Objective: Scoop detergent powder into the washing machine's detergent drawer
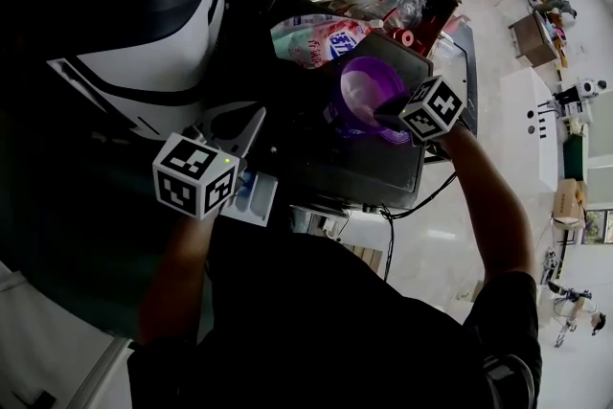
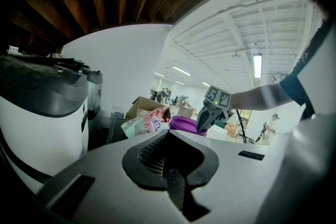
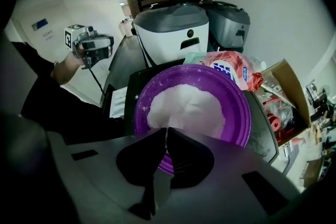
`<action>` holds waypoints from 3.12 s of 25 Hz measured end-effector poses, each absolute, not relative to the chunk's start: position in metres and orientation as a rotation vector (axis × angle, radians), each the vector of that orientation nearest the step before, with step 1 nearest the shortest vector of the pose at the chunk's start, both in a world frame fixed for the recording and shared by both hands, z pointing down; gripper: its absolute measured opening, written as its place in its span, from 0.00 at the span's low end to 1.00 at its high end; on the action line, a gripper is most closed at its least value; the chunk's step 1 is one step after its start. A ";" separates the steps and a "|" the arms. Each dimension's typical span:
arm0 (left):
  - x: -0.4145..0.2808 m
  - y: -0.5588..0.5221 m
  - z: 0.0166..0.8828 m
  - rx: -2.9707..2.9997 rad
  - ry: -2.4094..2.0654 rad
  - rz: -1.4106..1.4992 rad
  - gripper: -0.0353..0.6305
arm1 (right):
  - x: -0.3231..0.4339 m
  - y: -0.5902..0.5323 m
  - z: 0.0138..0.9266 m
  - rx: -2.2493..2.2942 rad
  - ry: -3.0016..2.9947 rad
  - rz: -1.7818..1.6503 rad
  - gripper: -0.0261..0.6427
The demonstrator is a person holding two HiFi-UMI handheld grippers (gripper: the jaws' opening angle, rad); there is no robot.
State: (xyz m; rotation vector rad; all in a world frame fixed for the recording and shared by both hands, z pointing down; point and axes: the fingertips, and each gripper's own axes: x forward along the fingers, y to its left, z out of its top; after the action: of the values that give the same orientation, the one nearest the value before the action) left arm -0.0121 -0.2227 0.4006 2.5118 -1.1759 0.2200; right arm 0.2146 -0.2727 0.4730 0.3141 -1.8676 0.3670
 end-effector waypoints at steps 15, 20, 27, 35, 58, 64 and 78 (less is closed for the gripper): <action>-0.008 -0.213 0.405 2.501 -1.149 0.243 0.07 | 0.210 -0.271 0.463 0.413 -2.037 0.612 0.07; -0.006 -0.211 0.406 2.500 -1.141 0.253 0.06 | 0.208 -0.273 0.454 0.457 -2.113 0.702 0.07; -0.002 -0.211 0.404 2.512 -1.130 0.267 0.06 | 0.215 -0.289 0.435 0.600 -2.259 0.862 0.07; 0.000 -0.212 0.400 2.519 -1.122 0.273 0.06 | 0.221 -0.292 0.421 0.684 -2.403 1.062 0.07; -0.067 -0.212 0.395 2.486 -1.214 0.227 0.06 | 0.218 -0.280 0.409 0.907 -2.576 1.184 0.07; -0.070 -0.198 0.403 2.511 -1.151 0.257 0.06 | 0.227 -0.278 0.419 1.121 -2.497 1.267 0.07; -0.077 -0.181 0.410 2.545 -1.064 0.255 0.06 | 0.222 -0.273 0.418 1.277 -2.543 1.326 0.07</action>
State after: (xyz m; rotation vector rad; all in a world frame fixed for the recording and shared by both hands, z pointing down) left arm -0.0774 -0.1808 0.4096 2.5452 -1.0642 0.2552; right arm 0.2216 -0.2732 0.4176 1.2770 -2.5435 1.3259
